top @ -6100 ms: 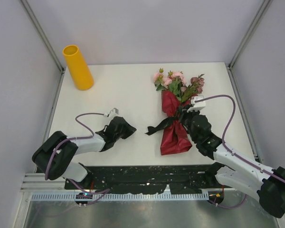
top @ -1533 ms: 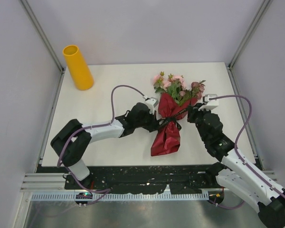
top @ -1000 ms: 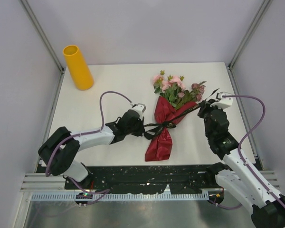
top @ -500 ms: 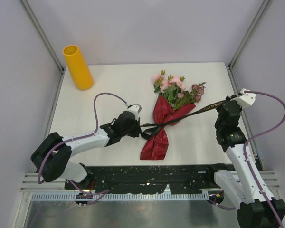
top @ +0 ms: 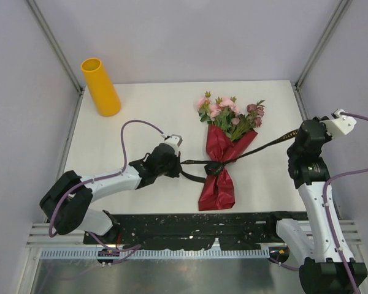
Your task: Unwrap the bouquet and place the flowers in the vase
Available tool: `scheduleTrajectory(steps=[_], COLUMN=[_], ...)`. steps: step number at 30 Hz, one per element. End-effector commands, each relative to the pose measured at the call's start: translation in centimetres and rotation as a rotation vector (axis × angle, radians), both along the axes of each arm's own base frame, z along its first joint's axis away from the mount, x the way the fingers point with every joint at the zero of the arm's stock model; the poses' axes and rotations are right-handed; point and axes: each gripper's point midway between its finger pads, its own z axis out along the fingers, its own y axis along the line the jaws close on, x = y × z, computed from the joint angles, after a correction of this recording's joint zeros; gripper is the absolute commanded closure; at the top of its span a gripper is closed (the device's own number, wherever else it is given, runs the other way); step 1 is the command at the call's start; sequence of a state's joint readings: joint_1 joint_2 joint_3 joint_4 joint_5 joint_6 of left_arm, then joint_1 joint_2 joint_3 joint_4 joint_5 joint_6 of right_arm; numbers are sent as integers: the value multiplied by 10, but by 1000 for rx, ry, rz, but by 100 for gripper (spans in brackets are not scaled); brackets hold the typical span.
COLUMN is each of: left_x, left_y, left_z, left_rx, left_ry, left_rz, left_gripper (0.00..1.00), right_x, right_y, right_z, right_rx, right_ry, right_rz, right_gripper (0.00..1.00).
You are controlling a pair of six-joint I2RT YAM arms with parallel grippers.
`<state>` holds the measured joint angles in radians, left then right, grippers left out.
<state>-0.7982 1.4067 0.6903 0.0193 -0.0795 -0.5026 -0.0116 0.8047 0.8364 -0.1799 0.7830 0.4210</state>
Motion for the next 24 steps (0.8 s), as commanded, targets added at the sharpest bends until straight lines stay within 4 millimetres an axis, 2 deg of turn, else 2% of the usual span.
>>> scheduleTrajectory(steps=[1,5,8,12,19,24], left_x=[1,1,5,16,26,28], left_y=[-3,0,16,59,151,190], left_z=[17,43,67,95,112,122], left_rx=[-49,-70,-51,-31,-9,-8], left_ry=[-18,-46,-83,-107,-90,-77], left_rz=[5,20,70,188,421,513], left_gripper=[100,100,100,100,100,100], right_x=[12,16,16,16,15,16], right_y=[13,23,21,19,9,5], right_z=[7,-36,-50,-59,-59,-58], right_rx=[29,76,76,74,59,54], right_ry=[-18,40,75,101,109,114], right_rz=[90,143,129,113,62,47], right_gripper=[95,95,95,95,95,95])
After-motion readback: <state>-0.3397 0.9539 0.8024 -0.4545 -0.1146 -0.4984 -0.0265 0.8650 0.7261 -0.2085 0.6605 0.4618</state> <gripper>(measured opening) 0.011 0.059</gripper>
